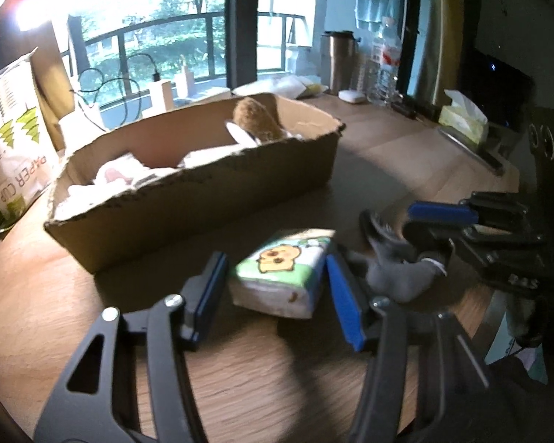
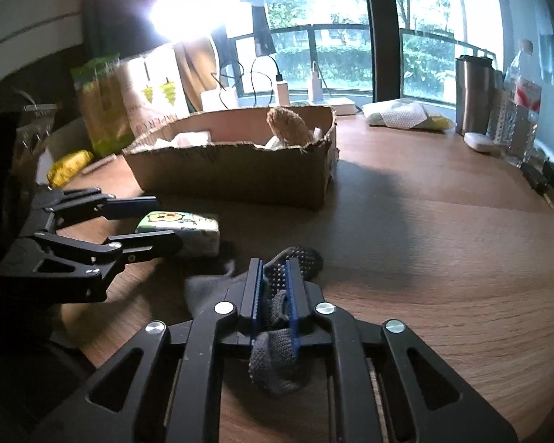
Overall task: Organize soft objects
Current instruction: 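Grasp the green cartoon tissue pack with the left tool while the right tool lifts the grey glove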
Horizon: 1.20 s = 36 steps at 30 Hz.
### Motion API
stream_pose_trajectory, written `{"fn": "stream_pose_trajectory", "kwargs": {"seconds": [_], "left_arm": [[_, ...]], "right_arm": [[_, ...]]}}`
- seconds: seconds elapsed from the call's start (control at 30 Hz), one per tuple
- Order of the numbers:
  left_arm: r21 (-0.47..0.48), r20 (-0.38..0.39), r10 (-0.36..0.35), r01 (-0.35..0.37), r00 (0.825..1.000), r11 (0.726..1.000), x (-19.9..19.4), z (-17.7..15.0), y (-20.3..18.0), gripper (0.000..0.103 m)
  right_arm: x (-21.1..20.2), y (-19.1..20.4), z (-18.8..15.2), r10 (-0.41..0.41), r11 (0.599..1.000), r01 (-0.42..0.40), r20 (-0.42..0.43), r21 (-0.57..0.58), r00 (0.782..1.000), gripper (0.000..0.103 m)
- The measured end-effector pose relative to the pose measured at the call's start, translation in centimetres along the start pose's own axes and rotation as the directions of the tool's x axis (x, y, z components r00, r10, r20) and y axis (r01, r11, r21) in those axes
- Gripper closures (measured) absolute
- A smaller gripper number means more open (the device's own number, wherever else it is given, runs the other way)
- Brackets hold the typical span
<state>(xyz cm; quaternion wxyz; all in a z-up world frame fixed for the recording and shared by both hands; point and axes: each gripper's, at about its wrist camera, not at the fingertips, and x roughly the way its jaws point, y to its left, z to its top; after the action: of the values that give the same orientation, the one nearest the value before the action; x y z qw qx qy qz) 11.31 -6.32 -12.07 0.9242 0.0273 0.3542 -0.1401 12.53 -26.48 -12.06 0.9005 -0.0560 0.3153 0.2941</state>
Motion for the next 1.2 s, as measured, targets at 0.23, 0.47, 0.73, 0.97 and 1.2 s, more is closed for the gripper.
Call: {"fn": "stream_pose_trajectory", "kwargs": {"seconds": [0.23,0.47,0.73,0.97,1.2], "left_arm": [[-0.042,0.027,-0.004,0.005,1.000,0.999,-1.2,-0.4,1.2,0.047],[-0.042,0.024,-0.013,0.014,1.000,0.999,-1.3,-0.7,1.1,0.048],[-0.035,-0.008,-0.038,0.038,0.999,0.999,-0.9,-1.1,0.8,0.048],[-0.031,-0.047,-0.055,0.053,0.997,0.998,-0.1,-1.1,0.7,0.043],[0.005,-0.082,-0.065,0.066,0.995,0.998,1.0,-0.7,0.0,0.037]], "right_arm": [[-0.6,-0.1,-1.4,-0.063,0.998,0.062,-0.049,-0.027,0.997,0.035],[0.1,-0.7,-2.3,-0.040,0.998,0.043,-0.052,0.044,0.998,0.029],[0.6,0.6,-2.1,0.004,1.000,-0.004,-0.034,0.011,0.999,0.063],[0.5,1.1,-1.5,0.002,1.000,-0.003,-0.024,-0.024,1.000,0.071],[-0.3,0.4,-0.7,-0.023,0.999,0.023,0.008,-0.032,1.000,0.072]]}}
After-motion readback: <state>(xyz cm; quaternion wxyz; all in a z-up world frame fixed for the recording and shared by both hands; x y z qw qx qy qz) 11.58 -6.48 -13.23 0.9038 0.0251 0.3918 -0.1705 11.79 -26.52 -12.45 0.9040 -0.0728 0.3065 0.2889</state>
